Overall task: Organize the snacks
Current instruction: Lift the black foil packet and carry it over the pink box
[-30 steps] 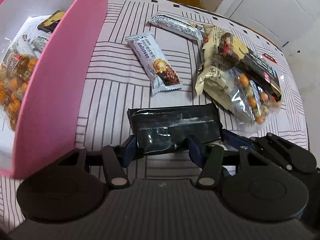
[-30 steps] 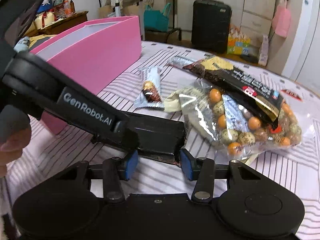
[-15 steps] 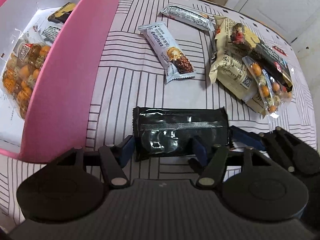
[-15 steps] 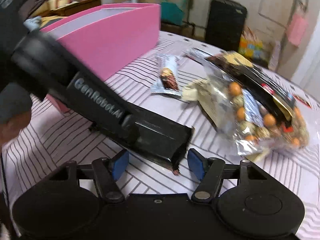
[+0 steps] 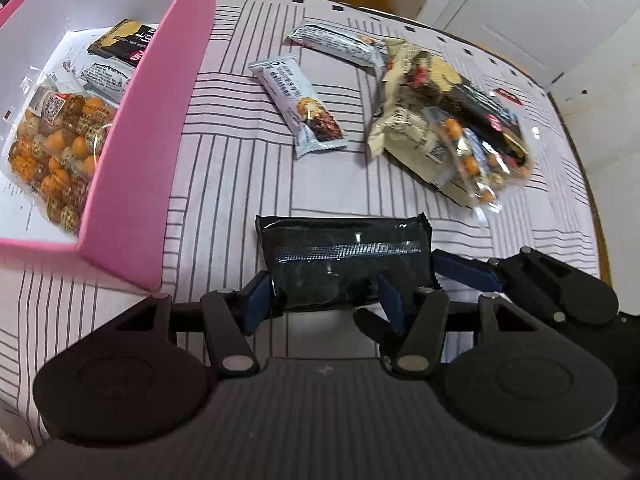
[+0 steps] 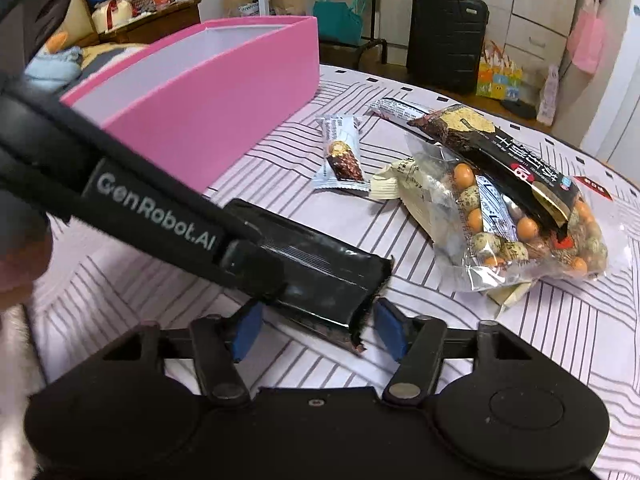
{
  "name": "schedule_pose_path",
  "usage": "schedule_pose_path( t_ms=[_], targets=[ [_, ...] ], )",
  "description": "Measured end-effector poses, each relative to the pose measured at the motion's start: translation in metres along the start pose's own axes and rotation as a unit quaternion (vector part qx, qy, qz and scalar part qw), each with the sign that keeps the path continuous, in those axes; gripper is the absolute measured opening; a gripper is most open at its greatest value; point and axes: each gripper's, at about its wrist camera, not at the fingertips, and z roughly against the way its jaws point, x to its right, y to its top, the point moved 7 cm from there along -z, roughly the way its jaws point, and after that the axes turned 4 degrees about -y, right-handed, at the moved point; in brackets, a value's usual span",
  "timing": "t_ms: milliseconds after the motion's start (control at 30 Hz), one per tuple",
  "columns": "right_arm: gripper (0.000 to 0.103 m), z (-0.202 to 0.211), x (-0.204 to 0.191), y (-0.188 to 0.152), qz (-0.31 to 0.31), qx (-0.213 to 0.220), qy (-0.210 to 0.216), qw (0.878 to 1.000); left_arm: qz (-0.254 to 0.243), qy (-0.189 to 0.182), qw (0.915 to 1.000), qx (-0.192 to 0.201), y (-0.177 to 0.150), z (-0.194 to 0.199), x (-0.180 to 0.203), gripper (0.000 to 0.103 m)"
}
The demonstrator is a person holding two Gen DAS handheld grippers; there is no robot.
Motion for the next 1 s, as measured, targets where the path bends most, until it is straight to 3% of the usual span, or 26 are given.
schedule_pose_path(
  t_ms=[167, 500, 833, 1000],
  targets=[
    [0.078, 0.017, -0.009, 0.001, 0.008, 0.001, 0.008, 1.0, 0.001, -0.009, 0.9999, -0.012, -0.015, 0.011, 0.002, 0.057],
    [0.079, 0.057, -0.043, -0.009, 0.014, 0.005, -0.006, 1.0, -0.009, -0.022, 0.9997, -0.011, -0.045, 0.053, 0.003, 0.057],
    [0.074, 0.109, -0.083, 0.011, 0.048, 0.023, 0.028, 0.998, -0.042, -0.016, 0.9979, 0.048, -0.061, 0.129, -0.008, 0.059],
    [0.066, 0.122, -0.099, 0.035, 0.055, 0.045, 0.047, 0.996, -0.023, -0.019, 0.9967, 0.075, -0.049, 0.164, -0.03, 0.058]
  ],
)
